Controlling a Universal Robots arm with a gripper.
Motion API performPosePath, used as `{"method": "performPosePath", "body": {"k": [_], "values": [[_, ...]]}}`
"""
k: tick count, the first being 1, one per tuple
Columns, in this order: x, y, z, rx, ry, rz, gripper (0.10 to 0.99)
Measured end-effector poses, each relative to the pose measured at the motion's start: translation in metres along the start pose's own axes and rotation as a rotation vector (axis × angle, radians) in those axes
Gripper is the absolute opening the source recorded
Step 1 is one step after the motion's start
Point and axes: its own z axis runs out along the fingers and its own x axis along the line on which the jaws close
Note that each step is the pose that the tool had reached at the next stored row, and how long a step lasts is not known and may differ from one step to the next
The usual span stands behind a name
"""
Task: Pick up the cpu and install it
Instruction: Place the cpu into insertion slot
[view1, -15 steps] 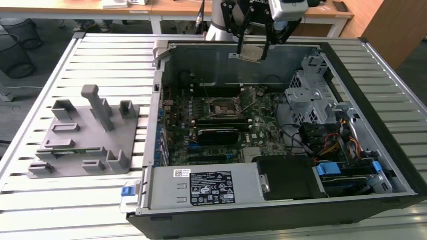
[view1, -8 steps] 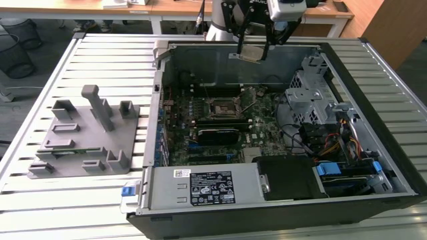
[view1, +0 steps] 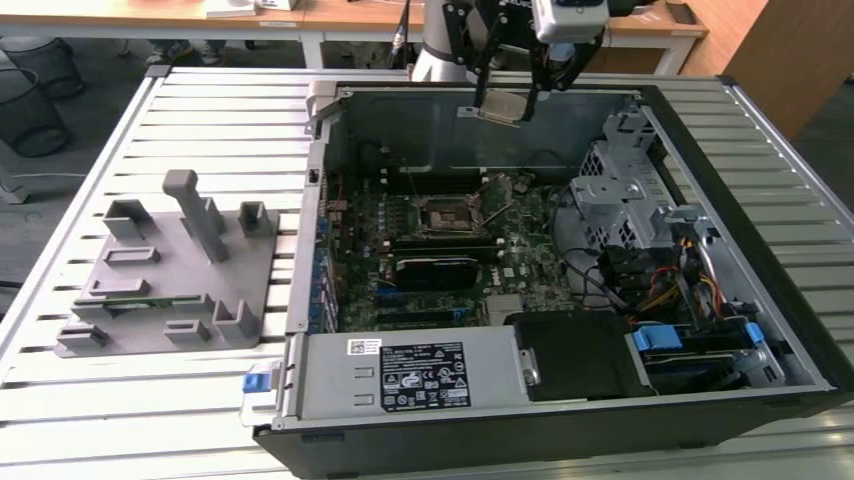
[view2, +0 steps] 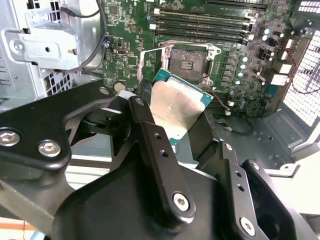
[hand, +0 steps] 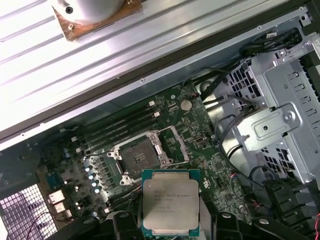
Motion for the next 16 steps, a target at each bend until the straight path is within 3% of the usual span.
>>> {"method": "performPosePath", "body": {"k": [16], "values": [[0.0, 0.0, 0.0003, 0.0, -0.0023, 0.062, 0.541]]}}
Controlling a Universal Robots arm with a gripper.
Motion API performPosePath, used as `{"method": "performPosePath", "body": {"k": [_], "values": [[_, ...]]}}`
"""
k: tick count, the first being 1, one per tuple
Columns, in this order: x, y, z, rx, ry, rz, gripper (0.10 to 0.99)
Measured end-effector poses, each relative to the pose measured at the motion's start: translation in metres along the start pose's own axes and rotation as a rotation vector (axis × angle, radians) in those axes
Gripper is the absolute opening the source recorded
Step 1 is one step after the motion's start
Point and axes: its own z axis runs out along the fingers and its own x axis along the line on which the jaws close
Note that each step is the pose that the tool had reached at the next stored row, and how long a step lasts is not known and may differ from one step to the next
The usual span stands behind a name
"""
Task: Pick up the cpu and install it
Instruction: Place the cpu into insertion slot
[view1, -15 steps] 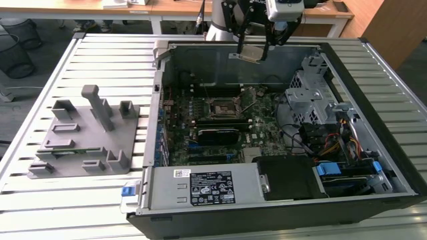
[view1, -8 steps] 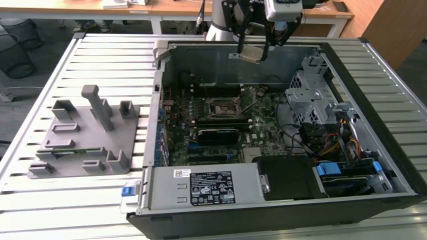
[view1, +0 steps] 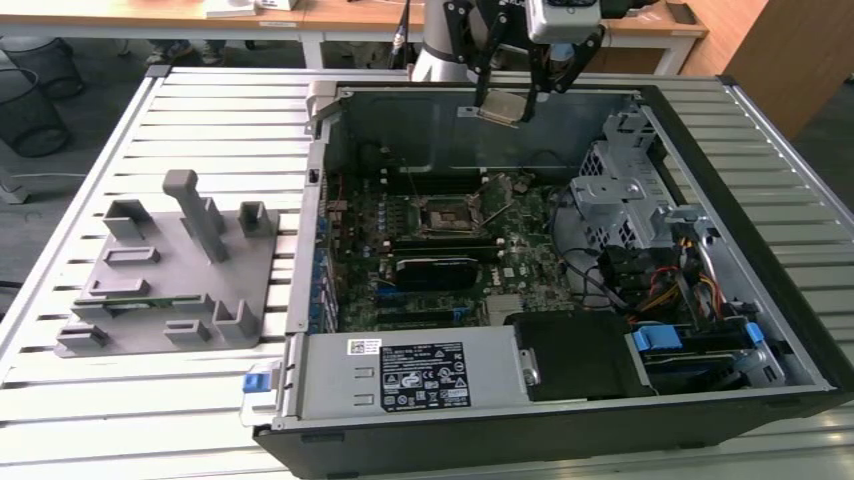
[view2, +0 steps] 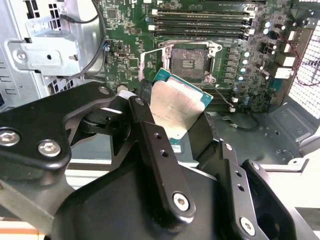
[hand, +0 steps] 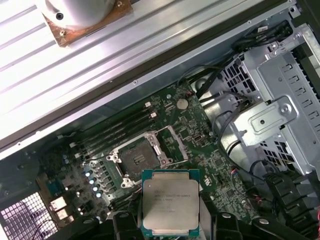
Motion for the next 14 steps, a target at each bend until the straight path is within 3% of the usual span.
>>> {"method": "performPosePath", "body": {"k": [14], "values": [[0.0, 0.0, 0.0003, 0.0, -0.002, 0.052, 0.541]]}}
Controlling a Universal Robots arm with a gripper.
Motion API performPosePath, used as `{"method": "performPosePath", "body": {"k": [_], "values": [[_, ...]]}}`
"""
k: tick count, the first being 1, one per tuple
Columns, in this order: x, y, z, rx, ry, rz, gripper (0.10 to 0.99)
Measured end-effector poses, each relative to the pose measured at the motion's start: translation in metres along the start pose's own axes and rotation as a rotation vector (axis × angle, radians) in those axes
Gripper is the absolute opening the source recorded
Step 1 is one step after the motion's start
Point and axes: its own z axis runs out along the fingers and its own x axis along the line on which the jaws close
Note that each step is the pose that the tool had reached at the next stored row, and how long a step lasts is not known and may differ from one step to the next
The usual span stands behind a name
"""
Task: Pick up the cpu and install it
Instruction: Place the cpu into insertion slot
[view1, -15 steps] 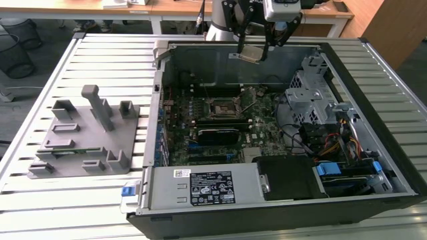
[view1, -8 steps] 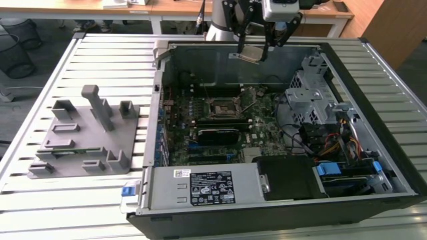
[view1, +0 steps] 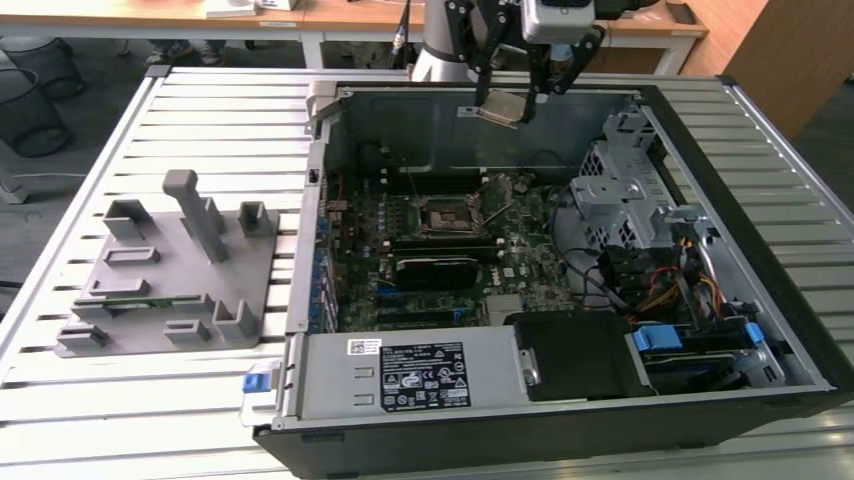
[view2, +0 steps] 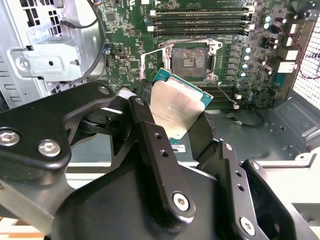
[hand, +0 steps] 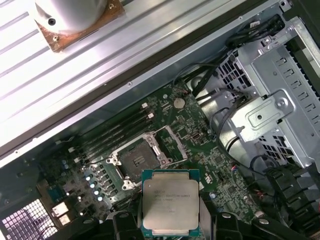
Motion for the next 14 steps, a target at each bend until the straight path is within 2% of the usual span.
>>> {"method": "performPosePath", "body": {"k": [14], "values": [[0.0, 0.0, 0.0004, 0.0, -0.0019, 0.051, 0.541]]}}
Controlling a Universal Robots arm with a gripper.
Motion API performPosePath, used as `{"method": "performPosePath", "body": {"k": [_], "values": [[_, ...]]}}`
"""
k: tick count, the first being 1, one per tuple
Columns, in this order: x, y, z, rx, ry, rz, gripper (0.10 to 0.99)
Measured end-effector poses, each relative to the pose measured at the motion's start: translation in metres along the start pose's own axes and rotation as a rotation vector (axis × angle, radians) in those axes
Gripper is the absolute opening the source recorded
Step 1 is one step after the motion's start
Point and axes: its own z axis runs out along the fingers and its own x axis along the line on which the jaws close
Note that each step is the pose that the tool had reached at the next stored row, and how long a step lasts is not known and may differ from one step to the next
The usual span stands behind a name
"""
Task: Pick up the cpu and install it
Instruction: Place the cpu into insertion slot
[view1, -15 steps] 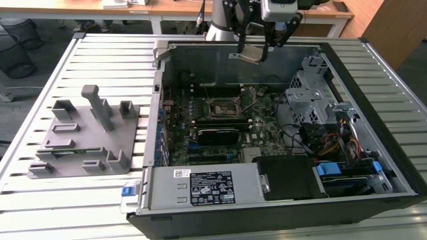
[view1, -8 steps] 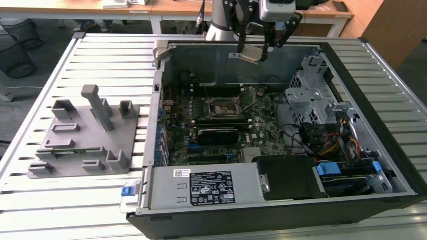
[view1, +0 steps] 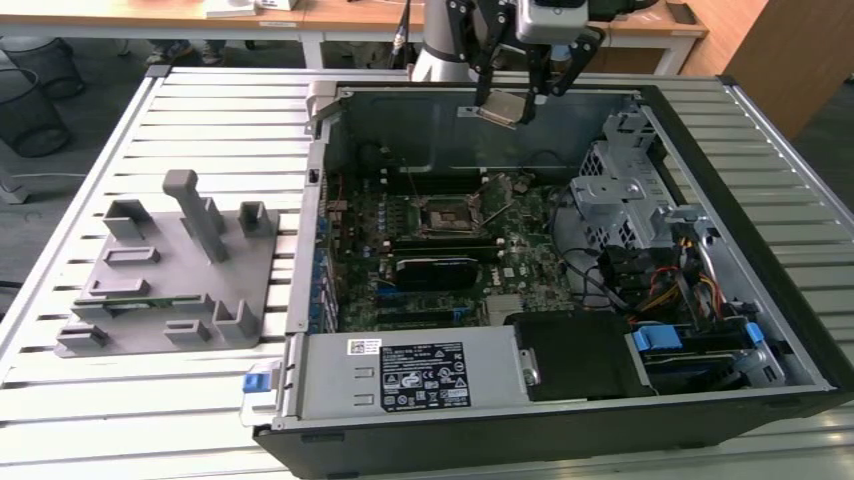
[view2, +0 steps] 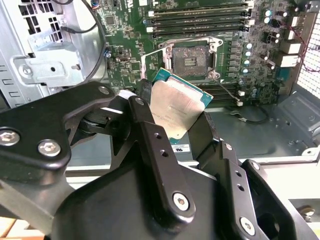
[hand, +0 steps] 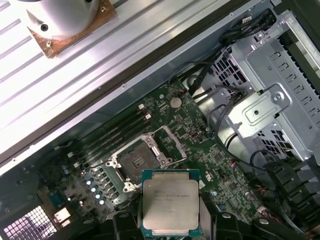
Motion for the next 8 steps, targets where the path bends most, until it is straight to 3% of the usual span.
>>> {"method": "performPosePath", "body": {"k": [8], "values": [[0.0, 0.0, 0.0001, 0.0, -0.0011, 0.028, 0.541]]}}
